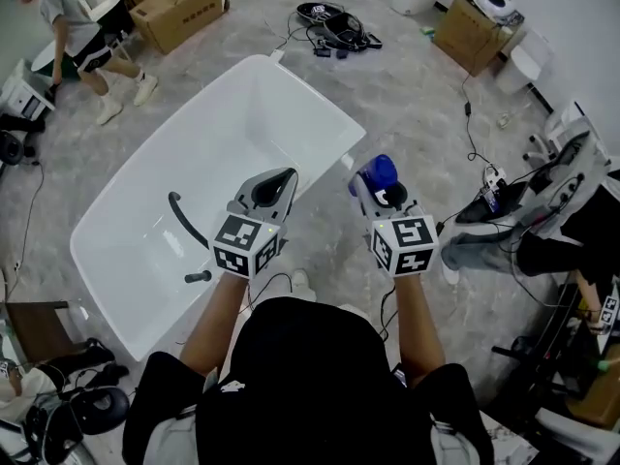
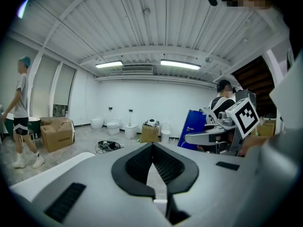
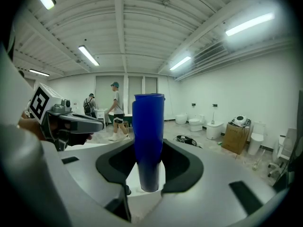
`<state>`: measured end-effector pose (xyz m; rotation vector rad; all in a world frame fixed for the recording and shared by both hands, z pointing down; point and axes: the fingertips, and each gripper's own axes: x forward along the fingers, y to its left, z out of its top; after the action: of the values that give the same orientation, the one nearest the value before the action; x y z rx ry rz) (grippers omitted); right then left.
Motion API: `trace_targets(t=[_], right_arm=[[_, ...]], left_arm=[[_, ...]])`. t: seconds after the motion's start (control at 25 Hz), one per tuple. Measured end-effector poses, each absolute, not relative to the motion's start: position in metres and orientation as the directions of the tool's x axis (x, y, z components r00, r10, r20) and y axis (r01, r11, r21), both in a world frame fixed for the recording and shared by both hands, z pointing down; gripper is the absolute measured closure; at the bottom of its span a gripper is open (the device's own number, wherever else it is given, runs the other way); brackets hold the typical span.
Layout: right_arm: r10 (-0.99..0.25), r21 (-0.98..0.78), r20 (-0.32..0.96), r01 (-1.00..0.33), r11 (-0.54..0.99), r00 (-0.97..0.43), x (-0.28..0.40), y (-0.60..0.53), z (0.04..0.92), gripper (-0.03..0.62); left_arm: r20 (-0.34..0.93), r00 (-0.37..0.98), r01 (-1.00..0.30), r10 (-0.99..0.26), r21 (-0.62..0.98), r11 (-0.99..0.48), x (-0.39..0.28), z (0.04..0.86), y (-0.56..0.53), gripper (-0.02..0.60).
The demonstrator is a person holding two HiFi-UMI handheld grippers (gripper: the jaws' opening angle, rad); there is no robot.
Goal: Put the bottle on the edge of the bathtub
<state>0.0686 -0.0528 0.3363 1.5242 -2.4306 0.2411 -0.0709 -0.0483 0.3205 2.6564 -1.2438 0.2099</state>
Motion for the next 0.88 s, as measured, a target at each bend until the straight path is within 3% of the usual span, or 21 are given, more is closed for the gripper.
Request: trace_targets(t=[0.88], right_arm=[[-0.772, -0.073, 0.450, -0.880, 0.470, -0.449, 0.080, -0.171, 0.441, 0.434]], left_arm=[[0.327, 0.603, -0.797, -0.728, 0.219, -0.562, -0.059, 0.416, -0.166, 0.568]])
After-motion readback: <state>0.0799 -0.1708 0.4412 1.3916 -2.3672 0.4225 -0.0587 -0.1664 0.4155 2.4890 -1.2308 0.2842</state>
